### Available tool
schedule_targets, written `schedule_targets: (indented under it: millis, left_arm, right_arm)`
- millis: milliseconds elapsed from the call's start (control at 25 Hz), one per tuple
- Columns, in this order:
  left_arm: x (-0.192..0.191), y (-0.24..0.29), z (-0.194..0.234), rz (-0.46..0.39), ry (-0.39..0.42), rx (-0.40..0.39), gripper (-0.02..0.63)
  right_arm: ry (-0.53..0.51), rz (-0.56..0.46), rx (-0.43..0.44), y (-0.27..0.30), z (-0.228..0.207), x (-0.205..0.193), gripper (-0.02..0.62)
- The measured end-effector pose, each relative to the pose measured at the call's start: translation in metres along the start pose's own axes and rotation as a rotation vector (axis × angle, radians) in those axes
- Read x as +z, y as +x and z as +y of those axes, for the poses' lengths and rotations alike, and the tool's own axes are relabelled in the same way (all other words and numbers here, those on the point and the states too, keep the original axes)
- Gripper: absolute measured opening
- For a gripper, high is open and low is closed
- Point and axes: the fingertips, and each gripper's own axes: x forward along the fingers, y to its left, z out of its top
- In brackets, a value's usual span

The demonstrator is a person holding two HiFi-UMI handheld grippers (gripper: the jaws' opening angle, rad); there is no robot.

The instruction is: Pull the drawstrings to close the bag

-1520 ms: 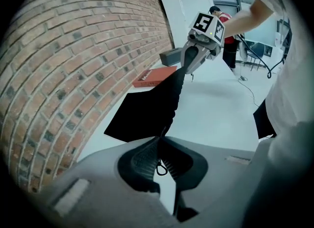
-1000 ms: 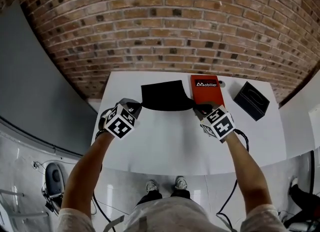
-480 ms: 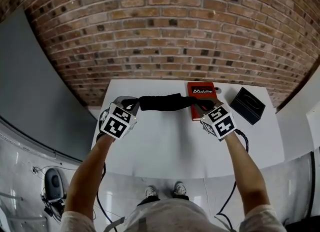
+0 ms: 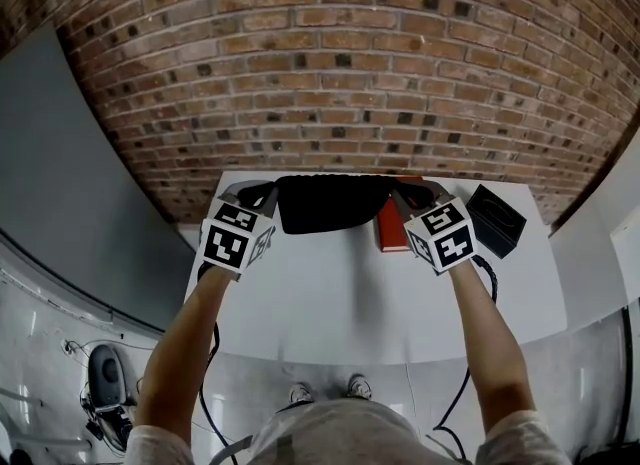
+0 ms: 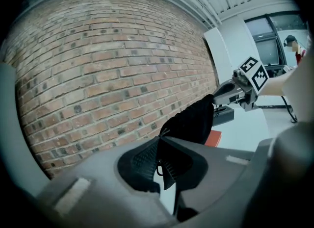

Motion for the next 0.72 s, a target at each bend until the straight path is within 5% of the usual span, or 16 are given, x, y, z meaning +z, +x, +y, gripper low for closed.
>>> schedule_targets:
  millis: [320, 720]
  left_arm:
    - [0.041, -0.016, 0.014, -0.096, -0.090, 0.047, 0.006]
    - [0.042, -0.019, 0.023, -0.089, -0.042, 0.076, 0.006]
  right_arm:
    - [0.061, -0.090, -0.052, -0.009, -0.016, 0.036, 0.011]
    - [0.036, -0.108, -0.054, -0.009, -0.021, 0.044, 0.011]
